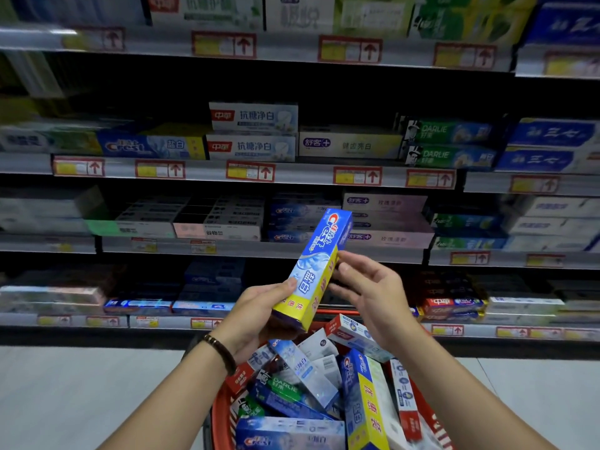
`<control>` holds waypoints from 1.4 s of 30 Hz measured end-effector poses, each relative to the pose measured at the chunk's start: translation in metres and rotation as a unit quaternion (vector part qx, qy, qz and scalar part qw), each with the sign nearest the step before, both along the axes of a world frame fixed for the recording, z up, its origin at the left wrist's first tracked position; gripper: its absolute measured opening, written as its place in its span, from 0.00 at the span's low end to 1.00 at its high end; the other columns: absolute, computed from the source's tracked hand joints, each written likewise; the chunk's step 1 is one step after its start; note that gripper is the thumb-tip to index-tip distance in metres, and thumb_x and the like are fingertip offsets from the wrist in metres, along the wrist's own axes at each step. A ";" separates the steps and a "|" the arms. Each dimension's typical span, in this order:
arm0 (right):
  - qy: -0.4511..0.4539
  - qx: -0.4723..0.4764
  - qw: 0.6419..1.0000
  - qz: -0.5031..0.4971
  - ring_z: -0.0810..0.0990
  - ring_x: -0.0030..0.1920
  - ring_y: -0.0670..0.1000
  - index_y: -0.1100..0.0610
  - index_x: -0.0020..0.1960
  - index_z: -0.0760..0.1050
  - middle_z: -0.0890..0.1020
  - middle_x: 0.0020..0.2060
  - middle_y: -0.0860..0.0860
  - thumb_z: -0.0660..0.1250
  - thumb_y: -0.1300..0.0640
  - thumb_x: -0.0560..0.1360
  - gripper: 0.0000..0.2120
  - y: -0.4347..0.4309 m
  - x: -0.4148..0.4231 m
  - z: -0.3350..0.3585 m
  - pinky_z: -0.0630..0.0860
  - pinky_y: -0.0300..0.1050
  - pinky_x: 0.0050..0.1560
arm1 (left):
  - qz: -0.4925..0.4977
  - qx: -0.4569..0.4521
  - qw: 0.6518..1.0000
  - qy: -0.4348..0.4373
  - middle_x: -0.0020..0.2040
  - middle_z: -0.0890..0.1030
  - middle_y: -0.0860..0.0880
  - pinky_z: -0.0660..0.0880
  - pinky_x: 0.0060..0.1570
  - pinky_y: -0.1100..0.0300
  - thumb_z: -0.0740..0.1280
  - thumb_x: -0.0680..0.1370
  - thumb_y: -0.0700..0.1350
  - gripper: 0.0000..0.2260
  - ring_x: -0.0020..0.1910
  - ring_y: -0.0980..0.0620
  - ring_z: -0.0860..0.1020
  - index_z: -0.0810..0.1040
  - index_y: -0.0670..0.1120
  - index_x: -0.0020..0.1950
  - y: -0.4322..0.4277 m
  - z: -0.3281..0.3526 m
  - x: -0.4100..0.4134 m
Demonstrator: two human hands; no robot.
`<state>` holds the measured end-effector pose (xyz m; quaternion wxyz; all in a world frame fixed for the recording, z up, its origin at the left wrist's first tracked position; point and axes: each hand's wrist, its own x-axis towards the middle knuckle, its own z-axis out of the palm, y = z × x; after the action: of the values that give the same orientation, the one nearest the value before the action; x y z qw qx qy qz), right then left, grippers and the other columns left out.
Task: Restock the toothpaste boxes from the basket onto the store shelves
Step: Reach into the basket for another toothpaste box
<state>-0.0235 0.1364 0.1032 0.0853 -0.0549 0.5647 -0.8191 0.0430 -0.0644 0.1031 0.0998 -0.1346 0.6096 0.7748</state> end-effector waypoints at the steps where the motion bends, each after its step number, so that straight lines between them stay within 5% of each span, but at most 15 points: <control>1: 0.009 0.025 1.000 0.014 0.86 0.60 0.60 0.60 0.65 0.81 0.87 0.59 0.59 0.72 0.64 0.79 0.15 -0.001 0.003 -0.002 0.83 0.59 0.60 | 0.007 0.004 1.000 -0.005 0.42 0.85 0.40 0.80 0.36 0.56 0.71 0.79 0.54 0.19 0.35 0.46 0.82 0.85 0.40 0.59 0.002 -0.001 -0.001; 4: 0.034 0.088 0.994 0.048 0.87 0.58 0.59 0.53 0.67 0.81 0.87 0.58 0.57 0.75 0.62 0.77 0.19 -0.003 0.011 -0.005 0.85 0.58 0.52 | 0.015 0.008 1.000 -0.003 0.49 0.86 0.39 0.80 0.39 0.56 0.71 0.79 0.52 0.18 0.42 0.45 0.84 0.84 0.40 0.60 0.007 -0.004 -0.002; 8: 0.047 0.152 0.983 0.092 0.88 0.51 0.58 0.42 0.74 0.75 0.87 0.54 0.54 0.79 0.59 0.75 0.31 -0.006 0.022 -0.009 0.84 0.57 0.43 | 0.009 0.026 1.000 0.005 0.56 0.86 0.37 0.81 0.55 0.46 0.70 0.80 0.51 0.16 0.55 0.36 0.85 0.84 0.42 0.62 0.010 -0.007 -0.004; 11: 0.062 0.183 0.976 0.103 0.88 0.50 0.59 0.36 0.75 0.74 0.87 0.53 0.52 0.83 0.57 0.72 0.37 -0.007 0.025 -0.014 0.83 0.55 0.40 | 0.023 0.039 0.999 0.006 0.56 0.86 0.38 0.82 0.55 0.49 0.70 0.81 0.49 0.15 0.55 0.37 0.85 0.83 0.42 0.63 0.016 -0.007 -0.007; 16: 0.063 0.171 0.983 0.024 0.89 0.43 0.54 0.47 0.67 0.80 0.87 0.48 0.56 0.82 0.64 0.72 0.27 -0.009 0.026 -0.012 0.81 0.42 0.33 | 0.042 0.059 0.997 0.022 0.56 0.86 0.38 0.84 0.51 0.47 0.68 0.83 0.45 0.14 0.56 0.38 0.85 0.82 0.39 0.63 0.025 -0.007 -0.009; 19: 0.065 0.194 0.979 -0.014 0.89 0.44 0.57 0.50 0.63 0.82 0.89 0.46 0.54 0.81 0.63 0.72 0.22 -0.008 0.024 -0.019 0.83 0.47 0.38 | 0.044 0.058 0.997 0.025 0.57 0.86 0.37 0.77 0.64 0.36 0.68 0.82 0.45 0.15 0.61 0.34 0.82 0.80 0.38 0.65 0.027 -0.011 -0.011; 22: 0.066 0.186 0.980 -0.027 0.89 0.48 0.55 0.53 0.65 0.82 0.90 0.48 0.50 0.80 0.64 0.74 0.22 -0.008 0.022 -0.022 0.86 0.55 0.52 | 0.023 0.044 0.998 0.029 0.57 0.86 0.39 0.84 0.51 0.48 0.67 0.83 0.45 0.14 0.56 0.37 0.85 0.80 0.39 0.66 0.026 -0.007 -0.008; 25: 0.074 0.195 0.978 -0.032 0.89 0.50 0.52 0.54 0.66 0.82 0.90 0.50 0.48 0.79 0.63 0.75 0.21 -0.008 0.021 -0.021 0.86 0.53 0.53 | 0.054 0.041 0.996 0.052 0.56 0.87 0.42 0.82 0.46 0.52 0.68 0.83 0.45 0.14 0.48 0.45 0.87 0.78 0.42 0.68 0.017 0.002 -0.010; 28: 0.084 0.217 0.972 -0.027 0.89 0.48 0.51 0.52 0.67 0.83 0.89 0.50 0.47 0.79 0.62 0.75 0.21 -0.005 0.019 -0.022 0.87 0.56 0.50 | 0.169 0.066 0.978 0.104 0.60 0.86 0.42 0.82 0.52 0.46 0.69 0.82 0.42 0.28 0.52 0.41 0.86 0.63 0.49 0.80 -0.005 0.005 -0.019; 31: 0.099 0.243 0.965 -0.010 0.89 0.50 0.49 0.48 0.66 0.84 0.89 0.52 0.46 0.80 0.61 0.75 0.21 0.000 0.017 -0.023 0.86 0.56 0.54 | 0.241 0.090 0.952 0.165 0.60 0.85 0.40 0.82 0.55 0.42 0.67 0.83 0.39 0.36 0.55 0.40 0.85 0.53 0.64 0.81 -0.036 0.010 -0.021; 33: 0.104 0.250 0.963 -0.002 0.89 0.52 0.48 0.46 0.64 0.84 0.89 0.52 0.46 0.80 0.61 0.75 0.20 0.002 0.017 -0.022 0.86 0.55 0.55 | 0.254 0.084 0.948 0.175 0.56 0.86 0.41 0.82 0.56 0.40 0.66 0.84 0.41 0.31 0.55 0.39 0.85 0.58 0.66 0.79 -0.051 0.014 -0.018; 37: 0.111 0.235 0.966 0.004 0.88 0.56 0.48 0.46 0.62 0.84 0.88 0.53 0.47 0.80 0.63 0.74 0.20 0.001 0.018 -0.021 0.86 0.51 0.54 | 0.251 0.042 0.954 0.161 0.53 0.86 0.43 0.82 0.54 0.41 0.64 0.85 0.44 0.15 0.52 0.44 0.85 0.73 0.53 0.72 -0.059 0.010 -0.014; 42: 0.113 0.212 0.970 -0.044 0.87 0.54 0.50 0.47 0.60 0.82 0.88 0.52 0.48 0.83 0.61 0.70 0.22 0.000 0.019 -0.025 0.86 0.51 0.52 | 0.256 0.033 0.953 0.159 0.56 0.84 0.39 0.85 0.50 0.45 0.64 0.85 0.44 0.12 0.50 0.49 0.85 0.75 0.44 0.68 -0.061 0.003 -0.012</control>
<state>-0.0043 0.1368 0.0779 -0.0052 -0.1033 0.7330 -0.6723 0.0307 -0.1257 0.1066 -0.1955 -0.1573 0.5367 0.8056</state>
